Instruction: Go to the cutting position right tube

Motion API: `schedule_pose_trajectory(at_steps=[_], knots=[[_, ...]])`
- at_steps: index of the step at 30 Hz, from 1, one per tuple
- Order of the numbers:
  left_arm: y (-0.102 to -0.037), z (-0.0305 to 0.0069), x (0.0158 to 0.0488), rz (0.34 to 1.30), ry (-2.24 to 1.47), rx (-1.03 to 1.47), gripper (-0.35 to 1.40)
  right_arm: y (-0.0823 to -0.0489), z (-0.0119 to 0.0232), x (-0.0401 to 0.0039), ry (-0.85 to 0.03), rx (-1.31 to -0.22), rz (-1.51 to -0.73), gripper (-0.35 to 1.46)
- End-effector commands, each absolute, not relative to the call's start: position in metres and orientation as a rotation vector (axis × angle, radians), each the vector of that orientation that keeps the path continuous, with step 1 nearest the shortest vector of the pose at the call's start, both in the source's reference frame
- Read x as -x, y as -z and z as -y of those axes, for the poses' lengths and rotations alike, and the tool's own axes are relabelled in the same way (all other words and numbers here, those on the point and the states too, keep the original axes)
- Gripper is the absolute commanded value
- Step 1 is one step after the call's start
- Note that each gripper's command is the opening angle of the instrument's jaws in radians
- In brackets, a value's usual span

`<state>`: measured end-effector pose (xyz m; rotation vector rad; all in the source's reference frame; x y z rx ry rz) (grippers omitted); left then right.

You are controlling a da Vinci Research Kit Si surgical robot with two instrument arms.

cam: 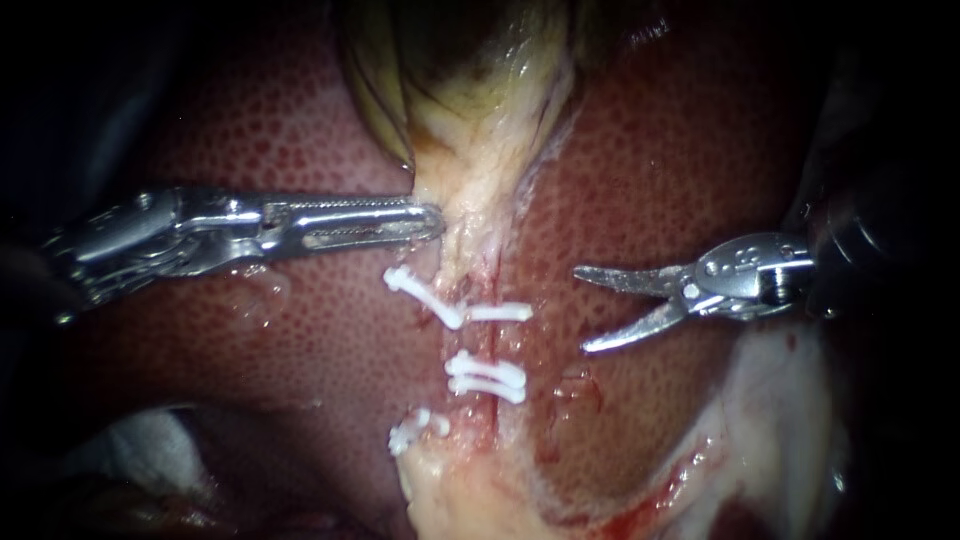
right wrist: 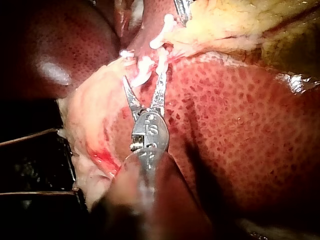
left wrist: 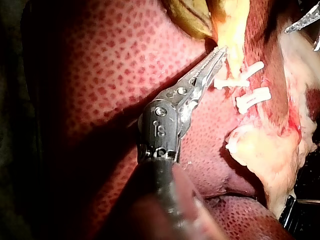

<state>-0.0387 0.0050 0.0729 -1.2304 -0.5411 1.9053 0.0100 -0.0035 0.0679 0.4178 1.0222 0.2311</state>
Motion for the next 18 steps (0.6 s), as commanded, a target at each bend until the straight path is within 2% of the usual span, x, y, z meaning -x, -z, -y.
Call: schedule_pose_trajectory(at_steps=[1, 7, 13, 18], knots=[[-0.0728, -0.0051, 0.0386, 0.542, -1.905, 1.23, -0.35, -0.0679, 0.0035, -0.01, -0.232, -0.418, -1.022, 1.43], [-0.0698, -0.0076, 0.0359, 0.548, -1.895, 1.215, -0.35, -0.068, 0.0035, -0.01, -0.231, -0.418, -1.022, 1.43], [-0.066, -0.0101, 0.0317, 0.5, -1.855, 1.238, -0.35, -0.068, 0.0036, -0.01, -0.231, -0.417, -1.022, 1.43], [-0.0631, -0.0112, 0.03, 0.465, -1.848, 1.266, -0.35, -0.068, 0.0036, -0.01, -0.231, -0.417, -1.022, 1.43]])
